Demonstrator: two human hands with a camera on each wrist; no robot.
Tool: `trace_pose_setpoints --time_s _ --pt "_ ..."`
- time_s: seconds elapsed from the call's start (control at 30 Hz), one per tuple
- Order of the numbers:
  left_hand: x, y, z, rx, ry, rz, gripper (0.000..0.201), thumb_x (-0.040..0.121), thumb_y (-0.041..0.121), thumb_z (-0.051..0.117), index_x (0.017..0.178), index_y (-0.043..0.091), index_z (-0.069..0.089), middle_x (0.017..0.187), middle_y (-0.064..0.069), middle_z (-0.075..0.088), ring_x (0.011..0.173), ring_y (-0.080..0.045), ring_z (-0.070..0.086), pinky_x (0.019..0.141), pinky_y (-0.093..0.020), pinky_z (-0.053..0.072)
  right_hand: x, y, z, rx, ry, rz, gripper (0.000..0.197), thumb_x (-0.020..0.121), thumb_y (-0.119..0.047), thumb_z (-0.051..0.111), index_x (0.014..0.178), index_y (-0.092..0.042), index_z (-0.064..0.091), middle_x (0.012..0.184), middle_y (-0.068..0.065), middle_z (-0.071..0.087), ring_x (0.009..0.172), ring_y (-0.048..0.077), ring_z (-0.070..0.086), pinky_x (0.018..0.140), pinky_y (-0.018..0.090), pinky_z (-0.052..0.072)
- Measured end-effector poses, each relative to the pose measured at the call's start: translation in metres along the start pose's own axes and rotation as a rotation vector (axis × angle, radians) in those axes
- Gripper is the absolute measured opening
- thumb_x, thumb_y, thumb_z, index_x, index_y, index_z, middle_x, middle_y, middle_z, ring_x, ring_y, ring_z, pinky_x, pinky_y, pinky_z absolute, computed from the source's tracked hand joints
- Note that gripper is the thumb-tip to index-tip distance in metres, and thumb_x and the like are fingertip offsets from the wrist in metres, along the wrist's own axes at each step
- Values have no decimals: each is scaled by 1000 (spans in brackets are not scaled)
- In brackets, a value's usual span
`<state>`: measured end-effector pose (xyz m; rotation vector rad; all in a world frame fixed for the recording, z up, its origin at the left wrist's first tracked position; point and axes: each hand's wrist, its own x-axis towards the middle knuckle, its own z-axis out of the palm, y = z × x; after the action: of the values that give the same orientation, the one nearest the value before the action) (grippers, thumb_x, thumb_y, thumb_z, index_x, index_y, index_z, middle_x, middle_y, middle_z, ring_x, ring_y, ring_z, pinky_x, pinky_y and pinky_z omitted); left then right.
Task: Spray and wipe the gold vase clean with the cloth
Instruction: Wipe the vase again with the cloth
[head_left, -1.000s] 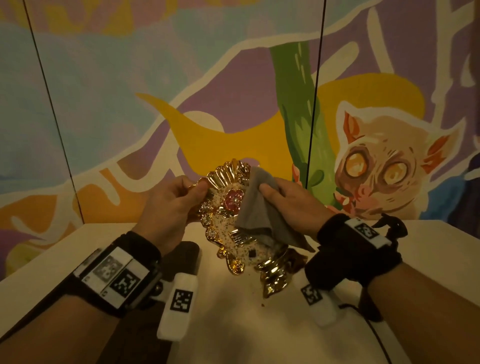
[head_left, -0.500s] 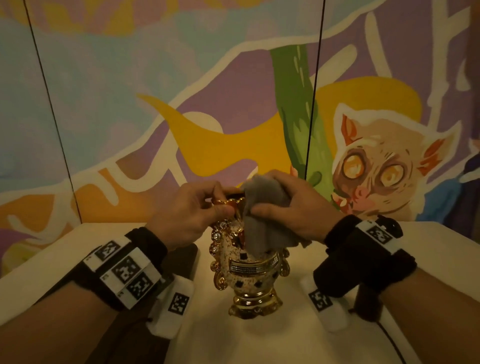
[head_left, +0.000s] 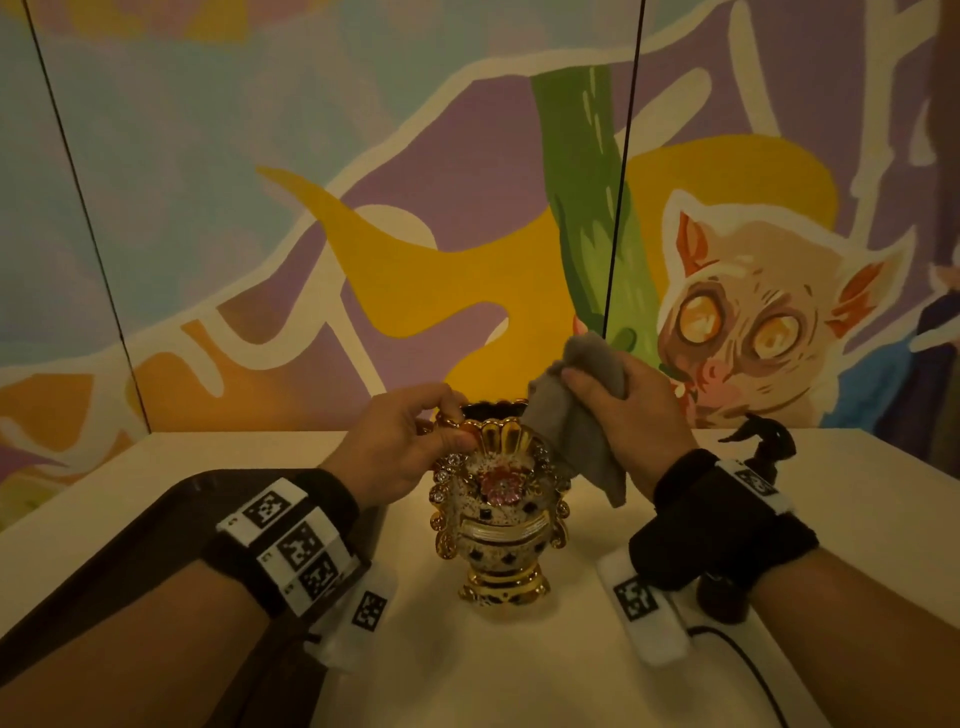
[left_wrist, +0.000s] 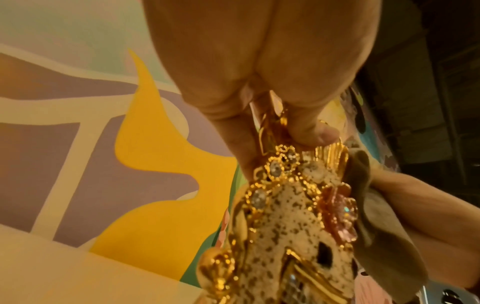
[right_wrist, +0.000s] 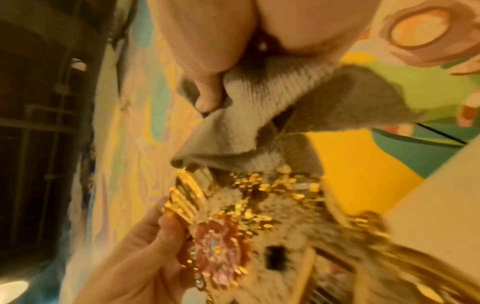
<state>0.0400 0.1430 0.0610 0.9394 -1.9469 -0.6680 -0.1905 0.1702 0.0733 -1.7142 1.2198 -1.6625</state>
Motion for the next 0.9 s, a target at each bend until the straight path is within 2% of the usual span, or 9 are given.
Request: trace_pose_setpoints --time_s 0.1,0.17,0.27,0.4,0.57,0.67,0.73,0.8,0.9 --pt "4 -8 -2 -29 34 -21 15 78 15 73 75 19 58 120 -2 63 91 -32 63 71 -43 55 -9 13 -1 -73 -156 105 39 79 -55 58 107 -27 60 105 1 66 98 19 62 88 50 51" --pt "11 -11 -5 -45 53 -1 14 79 16 72 76 22 59 120 -4 63 88 -33 63 68 -42 53 -19 23 2 -286 -280 98 35 83 -48 59 111 -27 57 105 -3 65 96 17 61 86 41 51" --pt "24 -14 -6 -24 83 -9 24 81 19 72 69 35 58 119 -1 64 94 -34 62 78 -47 53 -31 46 -4 -555 -252 103 22 91 -35 55 109 -23 59 104 1 65 95 23 59 80 33 45" --pt "44 -17 -3 17 108 -5 30 84 17 69 66 35 55 114 -3 64 92 -33 61 78 -47 52 -52 70 -16 -596 -241 231 12 94 -32 51 100 -23 56 101 4 64 90 24 56 78 33 43" --pt "68 -25 10 62 143 -29 24 86 15 67 71 27 52 98 -1 63 83 -33 59 73 -53 55 -65 89 -25 -599 -337 401 21 97 -33 41 113 -23 49 111 7 61 95 24 58 87 42 48" --pt "81 -38 22 132 148 -47 18 85 20 68 74 25 54 103 -5 65 87 -32 60 79 -53 53 -64 95 -22 -666 -410 457 28 95 -27 40 123 -23 43 117 10 60 98 27 58 89 44 49" --pt "89 -48 28 149 146 -65 15 85 20 67 77 22 55 105 -6 65 87 -30 59 81 -51 53 -62 95 -17 -687 -494 484 36 92 -27 43 127 -25 40 117 10 60 97 27 59 89 45 50" --pt "97 -58 31 136 136 -86 19 85 20 67 73 26 54 108 -7 66 90 -33 61 81 -53 53 -60 96 -11 -701 -639 489 47 90 -30 48 135 -27 36 127 8 55 105 25 57 94 39 48" --pt "110 -73 33 104 115 -105 22 86 20 67 70 30 54 112 -7 65 94 -38 62 80 -59 53 -59 100 -2 -748 -814 378 57 86 -44 57 137 -31 36 140 -1 43 120 18 47 100 31 40"
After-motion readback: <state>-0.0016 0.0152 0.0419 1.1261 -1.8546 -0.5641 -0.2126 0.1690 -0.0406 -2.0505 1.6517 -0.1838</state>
